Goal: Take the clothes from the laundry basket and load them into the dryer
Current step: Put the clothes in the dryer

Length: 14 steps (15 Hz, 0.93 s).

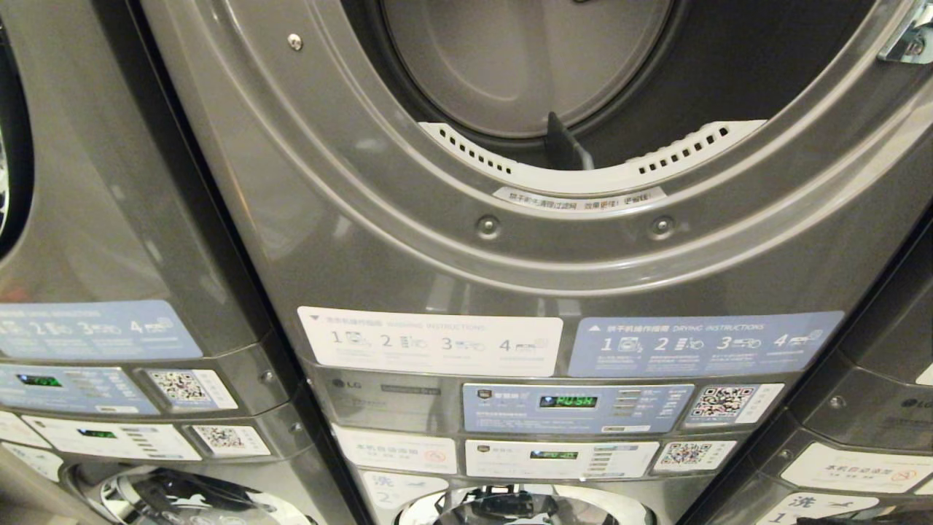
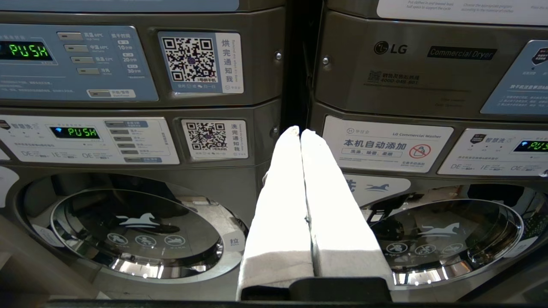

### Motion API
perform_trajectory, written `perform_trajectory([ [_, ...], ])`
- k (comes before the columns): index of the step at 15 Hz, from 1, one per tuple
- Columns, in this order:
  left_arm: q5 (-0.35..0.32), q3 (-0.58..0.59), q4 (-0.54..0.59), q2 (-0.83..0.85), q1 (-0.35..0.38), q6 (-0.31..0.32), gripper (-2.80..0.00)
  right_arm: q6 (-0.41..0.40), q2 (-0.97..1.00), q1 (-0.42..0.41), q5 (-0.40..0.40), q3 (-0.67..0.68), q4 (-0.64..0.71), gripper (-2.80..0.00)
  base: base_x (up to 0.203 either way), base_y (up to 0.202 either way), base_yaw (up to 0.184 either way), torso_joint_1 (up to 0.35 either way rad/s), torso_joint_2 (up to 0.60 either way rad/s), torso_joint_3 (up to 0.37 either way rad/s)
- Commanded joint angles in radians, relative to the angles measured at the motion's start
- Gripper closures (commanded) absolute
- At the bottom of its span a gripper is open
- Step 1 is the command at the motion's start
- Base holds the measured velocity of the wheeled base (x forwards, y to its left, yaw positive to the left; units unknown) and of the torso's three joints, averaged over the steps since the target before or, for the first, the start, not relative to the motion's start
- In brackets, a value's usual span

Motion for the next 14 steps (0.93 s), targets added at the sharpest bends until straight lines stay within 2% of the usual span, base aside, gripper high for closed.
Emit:
perform_trajectory([
  [1,0.0,0.0,0.0,0.0,0.0,0.0,0.0,0.0,-0.001,0.0,0.0,0.0,0.0,0.0,0.0,0.0,0.0,0.0,0.0,0.0],
  [14,0.0,0.0,-0.001,0.0,0.0,0.001,0.0,0.0,-0.001,0.0,0.0,0.0,0.0,0.0,0.0,0.0,0.0,0.0,0.0,0.0],
])
